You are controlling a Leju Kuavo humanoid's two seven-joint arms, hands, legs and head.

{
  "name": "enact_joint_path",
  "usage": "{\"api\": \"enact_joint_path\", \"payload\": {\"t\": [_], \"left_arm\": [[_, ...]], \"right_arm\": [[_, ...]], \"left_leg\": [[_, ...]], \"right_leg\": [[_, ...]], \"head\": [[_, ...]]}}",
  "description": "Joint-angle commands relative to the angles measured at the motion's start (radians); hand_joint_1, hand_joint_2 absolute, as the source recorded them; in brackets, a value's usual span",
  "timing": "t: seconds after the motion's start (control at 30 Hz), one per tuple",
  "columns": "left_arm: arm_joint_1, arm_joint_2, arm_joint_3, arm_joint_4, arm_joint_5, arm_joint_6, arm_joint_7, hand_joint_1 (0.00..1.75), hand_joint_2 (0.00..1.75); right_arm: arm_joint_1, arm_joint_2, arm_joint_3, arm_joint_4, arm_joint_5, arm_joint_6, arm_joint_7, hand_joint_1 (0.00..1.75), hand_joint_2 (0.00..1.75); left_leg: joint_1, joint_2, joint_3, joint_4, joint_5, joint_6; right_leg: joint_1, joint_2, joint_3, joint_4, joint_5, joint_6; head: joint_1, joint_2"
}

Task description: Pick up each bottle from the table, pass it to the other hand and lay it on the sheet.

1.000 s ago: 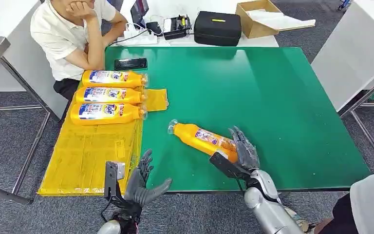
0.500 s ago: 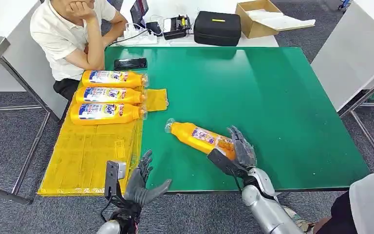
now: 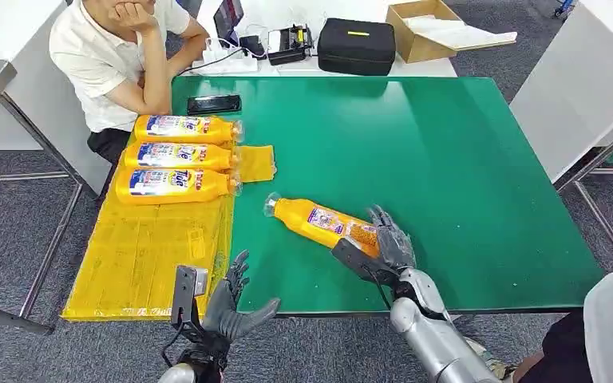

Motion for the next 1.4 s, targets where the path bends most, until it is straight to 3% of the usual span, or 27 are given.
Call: {"api": "enact_joint_path", "payload": {"t": [0.03,0.23,0.43,0.57,0.77,1.07,1.3,1.4], "left_arm": [[-0.002,0.023,0.007,0.005,0.003,0.002,0.002,0.0,1.75],[0.001,0.028,0.01,0.001,0.01,0.007,0.001,0.0,1.75],[-0.001,0.036,0.004,0.002,0.015,0.007,0.001,0.0,1.75],[-0.004,0.038,0.0,0.006,0.017,0.006,0.003,0.0,1.75],[-0.008,0.037,-0.008,0.011,0.026,0.003,0.005,0.0,1.75],[-0.008,0.037,-0.009,0.009,0.028,0.003,0.005,0.0,1.75],[0.001,0.039,-0.022,-0.012,0.018,0.007,-0.009,0.0,1.75],[0.004,0.039,-0.03,-0.02,0.016,0.008,-0.01,0.0,1.75]], "right_arm": [[-0.046,-0.113,0.072,-0.062,-0.031,0.077,0.022,0.0,1.75],[-0.065,-0.155,0.084,-0.073,-0.05,0.126,0.047,0.0,1.75],[-0.121,-0.237,0.109,-0.051,-0.141,0.256,0.065,0.0,1.75],[-0.151,-0.247,0.124,-0.038,-0.172,0.301,0.055,0.0,1.75],[-0.185,-0.185,0.147,0.024,-0.203,0.263,0.043,0.0,1.75],[-0.184,-0.188,0.15,0.026,-0.205,0.257,0.043,0.0,1.75],[-0.188,-0.101,0.182,0.036,-0.208,0.2,0.018,0.0,1.75],[-0.183,-0.09,0.167,0.033,-0.239,0.2,0.016,0.0,1.75]], "left_leg": [[0.0,0.003,0.004,0.001,-0.002,0.0],[0.0,0.004,0.005,0.002,-0.003,0.0],[-0.001,0.002,0.002,0.0,-0.001,0.0],[-0.001,0.004,0.003,0.001,-0.002,0.0],[0.0,0.006,0.004,0.0,-0.002,0.0],[0.0,0.003,0.003,0.0,-0.001,0.0],[0.001,0.009,0.008,0.001,-0.005,-0.001],[0.0,0.005,0.004,0.0,-0.003,0.0]], "right_leg": [[0.001,0.001,0.003,0.0,-0.002,-0.003],[0.001,0.002,0.005,0.001,-0.002,-0.004],[0.0,0.001,0.002,0.001,-0.001,-0.002],[0.0,0.003,0.003,0.0,-0.001,-0.003],[0.001,0.005,0.003,-0.001,0.0,-0.004],[0.001,0.002,0.003,0.0,0.0,-0.002],[0.002,0.006,0.007,0.0,-0.002,-0.007],[0.001,0.004,0.003,0.0,-0.001,-0.004]], "head": [[0.0,0.0],[0.0,0.0],[0.0,0.0],[0.0,0.0],[0.0,0.0],[0.0,0.0],[0.0,0.0],[0.0,0.0]]}}
